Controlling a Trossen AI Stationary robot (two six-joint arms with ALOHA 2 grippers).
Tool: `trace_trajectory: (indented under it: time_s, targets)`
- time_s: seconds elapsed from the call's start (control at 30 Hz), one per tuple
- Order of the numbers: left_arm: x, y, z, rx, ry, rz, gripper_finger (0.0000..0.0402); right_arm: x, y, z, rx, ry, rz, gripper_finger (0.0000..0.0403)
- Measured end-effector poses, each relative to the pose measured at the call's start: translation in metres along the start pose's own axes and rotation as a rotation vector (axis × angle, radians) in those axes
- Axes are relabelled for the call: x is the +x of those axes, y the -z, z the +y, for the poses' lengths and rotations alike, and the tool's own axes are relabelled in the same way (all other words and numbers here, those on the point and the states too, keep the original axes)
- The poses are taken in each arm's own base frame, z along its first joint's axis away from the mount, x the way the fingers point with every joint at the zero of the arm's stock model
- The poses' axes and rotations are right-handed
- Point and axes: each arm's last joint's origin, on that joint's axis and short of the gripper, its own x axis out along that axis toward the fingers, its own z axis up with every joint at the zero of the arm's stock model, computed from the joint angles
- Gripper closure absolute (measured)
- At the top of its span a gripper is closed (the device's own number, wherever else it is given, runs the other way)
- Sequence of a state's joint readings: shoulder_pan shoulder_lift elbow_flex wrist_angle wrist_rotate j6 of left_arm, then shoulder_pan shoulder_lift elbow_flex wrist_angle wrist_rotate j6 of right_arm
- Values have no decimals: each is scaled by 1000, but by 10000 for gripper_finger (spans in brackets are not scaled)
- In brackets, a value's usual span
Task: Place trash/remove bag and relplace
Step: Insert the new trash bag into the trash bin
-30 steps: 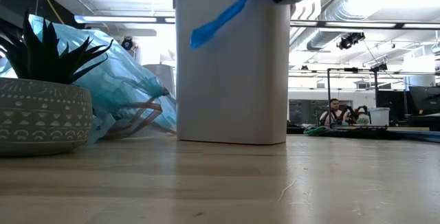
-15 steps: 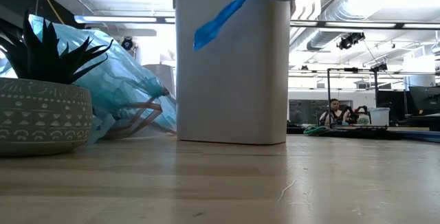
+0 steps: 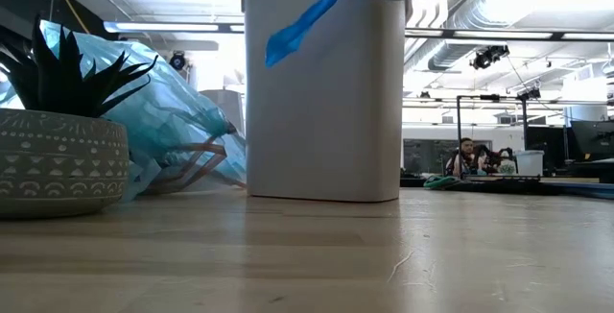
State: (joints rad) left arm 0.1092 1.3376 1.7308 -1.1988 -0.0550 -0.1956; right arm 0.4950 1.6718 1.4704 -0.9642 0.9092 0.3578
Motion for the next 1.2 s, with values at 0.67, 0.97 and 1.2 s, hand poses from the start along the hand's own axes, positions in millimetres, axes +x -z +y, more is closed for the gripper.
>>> trace_trajectory:
  time_s: [0.67,0.97,1.2]
  targets:
    - [52,6,-21,-22,-65,-148,232,1,0,0,-2,1,1,403]
    - [75,9,-37,-20,-54,-73,227,1,-1,0,-8,0,-5,403]
    - [74,10,-45,-57,-121,-115,227,1,-1,0,-8,0,-5,403]
